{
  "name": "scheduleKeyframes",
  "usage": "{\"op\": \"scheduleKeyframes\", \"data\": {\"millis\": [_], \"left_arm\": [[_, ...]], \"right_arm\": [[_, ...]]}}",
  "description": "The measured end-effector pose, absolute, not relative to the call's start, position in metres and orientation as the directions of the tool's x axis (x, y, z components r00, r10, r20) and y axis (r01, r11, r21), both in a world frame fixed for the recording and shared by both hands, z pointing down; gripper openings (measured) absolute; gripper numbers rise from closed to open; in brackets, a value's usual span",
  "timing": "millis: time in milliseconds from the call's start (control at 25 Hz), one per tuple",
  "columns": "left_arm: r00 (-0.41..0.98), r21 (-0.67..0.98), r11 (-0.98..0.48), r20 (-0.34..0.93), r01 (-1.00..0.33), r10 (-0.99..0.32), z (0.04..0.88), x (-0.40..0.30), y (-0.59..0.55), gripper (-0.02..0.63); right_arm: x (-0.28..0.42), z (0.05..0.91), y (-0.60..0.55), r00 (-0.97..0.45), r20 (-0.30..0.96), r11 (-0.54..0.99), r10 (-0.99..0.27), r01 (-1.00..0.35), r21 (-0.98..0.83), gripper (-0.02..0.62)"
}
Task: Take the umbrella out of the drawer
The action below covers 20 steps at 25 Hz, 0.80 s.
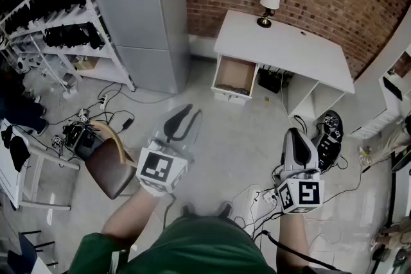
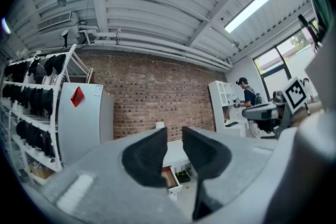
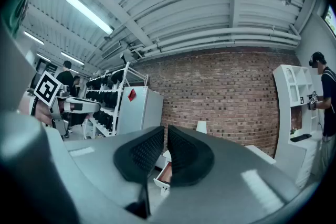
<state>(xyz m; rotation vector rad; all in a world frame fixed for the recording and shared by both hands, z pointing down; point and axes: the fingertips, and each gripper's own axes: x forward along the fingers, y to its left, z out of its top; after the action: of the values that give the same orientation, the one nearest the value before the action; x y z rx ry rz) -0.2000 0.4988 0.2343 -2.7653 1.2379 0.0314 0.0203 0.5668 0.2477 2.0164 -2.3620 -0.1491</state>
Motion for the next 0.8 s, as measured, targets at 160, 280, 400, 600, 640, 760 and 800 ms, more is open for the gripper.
{"op": "scheduleKeyframes", "data": {"millis": [160, 280, 400, 600, 640, 760, 800], "left_arm": [[0.665, -0.095, -0.659, -0.059, -0.746, -0.744, 0.238, -0.195, 0.496, 0.087], [0.657, -0.095, -0.651, -0.057, -0.753, -0.751, 0.24, -0.188, 0.494, 0.087], [0.642, -0.093, -0.636, -0.058, -0.766, -0.765, 0.242, -0.178, 0.492, 0.087], [0.597, -0.101, -0.59, -0.061, -0.801, -0.8, 0.246, -0.162, 0.488, 0.137], [0.589, -0.102, -0.582, -0.058, -0.807, -0.806, 0.247, -0.158, 0.488, 0.154], [0.567, -0.106, -0.561, -0.043, -0.821, -0.822, 0.25, -0.145, 0.488, 0.177], [0.561, -0.106, -0.555, -0.037, -0.825, -0.827, 0.252, -0.139, 0.489, 0.181]], "right_arm": [[0.026, 0.251, 0.565, -0.15, -0.025, 0.147, -0.988, -0.986, 0.081, 0.02], [0.034, 0.255, 0.561, -0.158, -0.022, 0.156, -0.987, -0.985, 0.075, 0.02], [0.048, 0.258, 0.557, -0.161, -0.04, 0.158, -0.986, -0.985, 0.066, 0.021], [0.077, 0.263, 0.551, -0.151, -0.037, 0.148, -0.988, -0.987, 0.069, 0.117], [0.083, 0.263, 0.55, -0.15, -0.034, 0.147, -0.988, -0.987, 0.068, 0.127], [0.103, 0.265, 0.548, -0.159, -0.036, 0.156, -0.987, -0.985, 0.071, 0.161], [0.11, 0.266, 0.548, -0.164, -0.038, 0.161, -0.986, -0.984, 0.071, 0.164]]}}
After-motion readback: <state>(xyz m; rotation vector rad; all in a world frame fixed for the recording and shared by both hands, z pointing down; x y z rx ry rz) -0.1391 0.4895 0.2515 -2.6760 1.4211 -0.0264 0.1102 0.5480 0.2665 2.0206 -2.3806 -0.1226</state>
